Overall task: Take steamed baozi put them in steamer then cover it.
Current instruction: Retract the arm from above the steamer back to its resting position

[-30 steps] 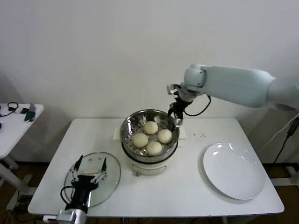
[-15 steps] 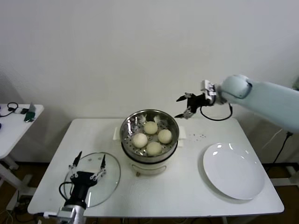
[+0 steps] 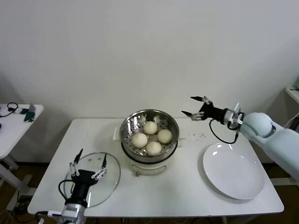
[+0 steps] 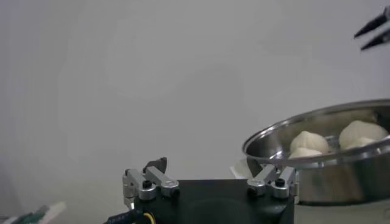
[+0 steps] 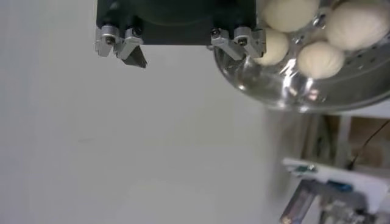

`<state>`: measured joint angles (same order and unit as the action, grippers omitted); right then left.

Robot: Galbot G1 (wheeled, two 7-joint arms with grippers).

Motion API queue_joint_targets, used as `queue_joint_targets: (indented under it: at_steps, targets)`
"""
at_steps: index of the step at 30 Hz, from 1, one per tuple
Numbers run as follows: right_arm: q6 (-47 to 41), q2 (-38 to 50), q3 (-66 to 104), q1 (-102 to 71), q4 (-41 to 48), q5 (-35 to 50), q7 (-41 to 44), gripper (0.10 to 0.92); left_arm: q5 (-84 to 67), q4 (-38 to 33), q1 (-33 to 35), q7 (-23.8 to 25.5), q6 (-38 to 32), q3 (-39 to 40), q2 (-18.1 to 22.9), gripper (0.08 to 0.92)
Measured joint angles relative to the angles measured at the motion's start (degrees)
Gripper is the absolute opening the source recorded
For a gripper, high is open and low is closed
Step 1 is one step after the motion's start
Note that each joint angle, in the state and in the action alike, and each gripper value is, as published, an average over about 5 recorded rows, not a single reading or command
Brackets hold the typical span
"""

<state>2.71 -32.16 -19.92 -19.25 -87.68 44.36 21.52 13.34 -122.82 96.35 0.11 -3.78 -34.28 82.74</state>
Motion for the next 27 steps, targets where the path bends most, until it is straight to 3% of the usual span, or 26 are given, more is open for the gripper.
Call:
queue_joint_targets:
  at_steps: [13,27]
  targets:
    - [-0.90,-10.72,35.53,-33.57,-7.39,-8.95,-4.49,0.823,24.89,1.14,1.75,-1.17,0.85,-1.94,-0.62,0.823]
    - [-2.14,-23.07,53.29,-52.67,-11.98,-17.23,-7.69,0.823,56.49,8.11,2.21,-4.91,5.82,-0.77,-0.09,0.823]
